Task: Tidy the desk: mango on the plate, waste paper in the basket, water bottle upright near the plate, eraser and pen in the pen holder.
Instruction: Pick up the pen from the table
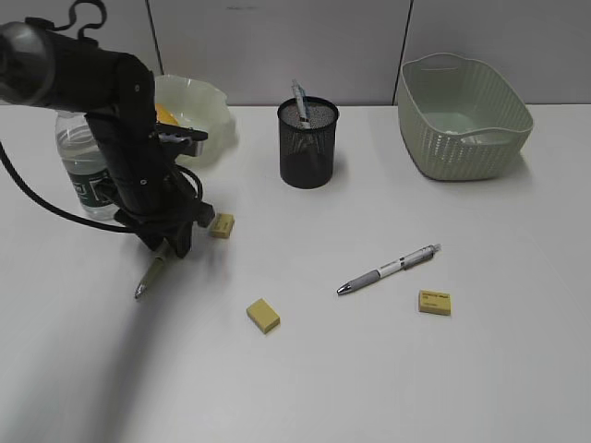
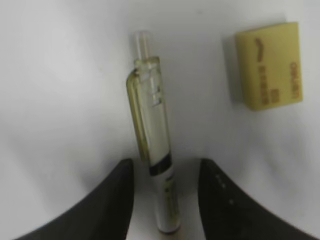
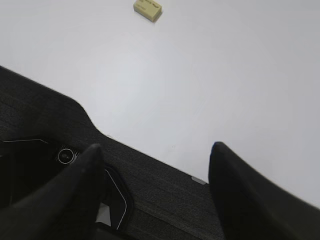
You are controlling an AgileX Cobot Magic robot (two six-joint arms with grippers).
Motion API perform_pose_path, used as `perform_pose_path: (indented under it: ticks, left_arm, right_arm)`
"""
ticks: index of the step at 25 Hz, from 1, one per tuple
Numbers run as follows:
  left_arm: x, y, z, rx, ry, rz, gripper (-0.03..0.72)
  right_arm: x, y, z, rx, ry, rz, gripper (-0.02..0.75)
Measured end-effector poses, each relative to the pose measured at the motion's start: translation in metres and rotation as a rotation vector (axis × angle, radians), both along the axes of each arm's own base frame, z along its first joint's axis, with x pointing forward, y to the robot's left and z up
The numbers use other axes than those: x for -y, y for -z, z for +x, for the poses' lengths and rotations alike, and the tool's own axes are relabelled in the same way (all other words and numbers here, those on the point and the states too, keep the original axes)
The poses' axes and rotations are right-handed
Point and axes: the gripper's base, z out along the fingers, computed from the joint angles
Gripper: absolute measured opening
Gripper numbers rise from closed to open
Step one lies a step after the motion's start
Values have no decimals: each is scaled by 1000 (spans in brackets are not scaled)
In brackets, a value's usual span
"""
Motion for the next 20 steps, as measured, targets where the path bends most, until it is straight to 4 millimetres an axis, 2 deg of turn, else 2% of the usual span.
perform_pose_path:
  ticks: [10, 20]
  left_arm:
    - [-1, 3, 1, -1, 4, 40, 109]
    - [-2, -6, -1, -4, 4, 42, 103]
  right_arm:
    - [0, 0, 0, 0, 0, 0, 518]
    - [0, 0, 0, 0, 0, 0, 517]
